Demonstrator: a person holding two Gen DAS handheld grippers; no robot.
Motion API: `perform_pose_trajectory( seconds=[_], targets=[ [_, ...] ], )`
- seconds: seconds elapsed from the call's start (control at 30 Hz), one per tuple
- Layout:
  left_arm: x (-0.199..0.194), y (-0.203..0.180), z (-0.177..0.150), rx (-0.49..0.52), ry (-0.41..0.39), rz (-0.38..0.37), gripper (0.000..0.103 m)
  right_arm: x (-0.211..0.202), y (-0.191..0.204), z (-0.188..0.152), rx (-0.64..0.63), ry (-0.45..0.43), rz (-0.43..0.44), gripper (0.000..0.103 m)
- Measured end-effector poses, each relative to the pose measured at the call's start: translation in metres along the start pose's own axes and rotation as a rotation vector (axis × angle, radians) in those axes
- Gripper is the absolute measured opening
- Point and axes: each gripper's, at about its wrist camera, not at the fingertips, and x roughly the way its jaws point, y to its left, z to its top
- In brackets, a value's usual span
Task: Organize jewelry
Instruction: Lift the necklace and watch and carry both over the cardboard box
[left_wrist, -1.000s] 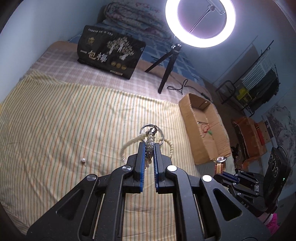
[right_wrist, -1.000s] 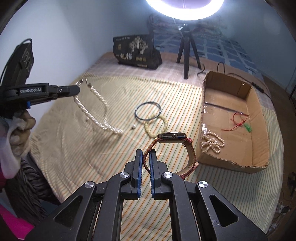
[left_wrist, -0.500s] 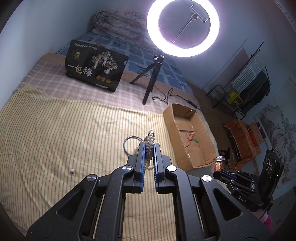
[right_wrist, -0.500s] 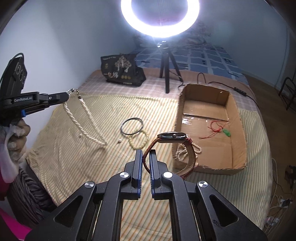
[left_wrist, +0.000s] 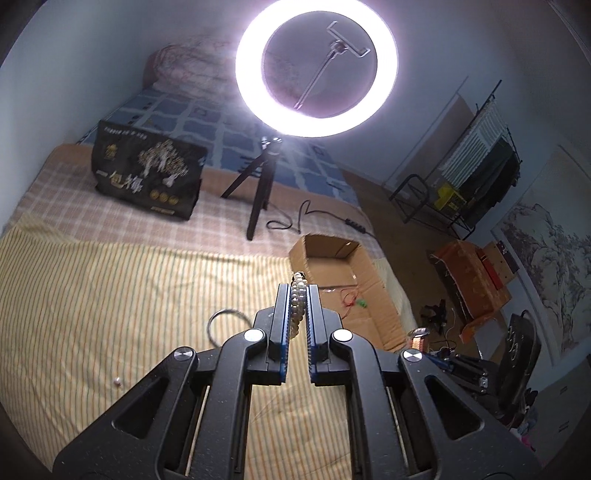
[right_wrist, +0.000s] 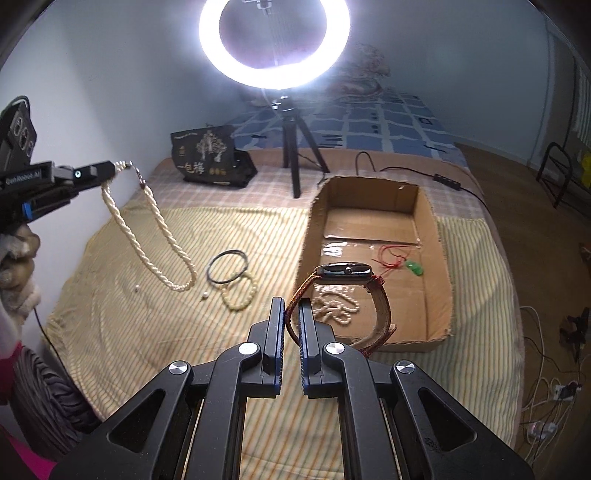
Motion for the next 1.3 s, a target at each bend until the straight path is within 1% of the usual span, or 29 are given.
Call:
perform_pose_trajectory(
  seconds=[0.17, 0.53, 0.83, 1.1, 1.3],
  targets=[
    [0.012, -0.016, 0.013, 0.007, -0.009, -0.031, 0.005, 0.001, -0.015, 0.002, 0.018, -0.002, -0.018, 0.006],
    [0.04, -0.063, 0.045, 0.058, -0.036, -0.096, 0.005, 0.01, -0.039, 0.006, 0.036, 0.006, -0.045, 0.006],
    [0.08, -0.097, 0.059, 0.089, -0.017, -0.126, 0.005, 0.019, -0.052, 0.01, 0.035, 0.014, -0.05, 0.006],
    [0.116, -0.112, 0.066, 0.095, 0.006, -0.128, 0.005, 0.03, -0.06, 0.013, 0.037, 0.026, -0.051, 0.006],
    [0.14, -0.112, 0.066, 0.097, 0.028, -0.115, 0.005, 0.038, -0.068, 0.012, 0.043, 0.039, -0.054, 0.006]
  ],
)
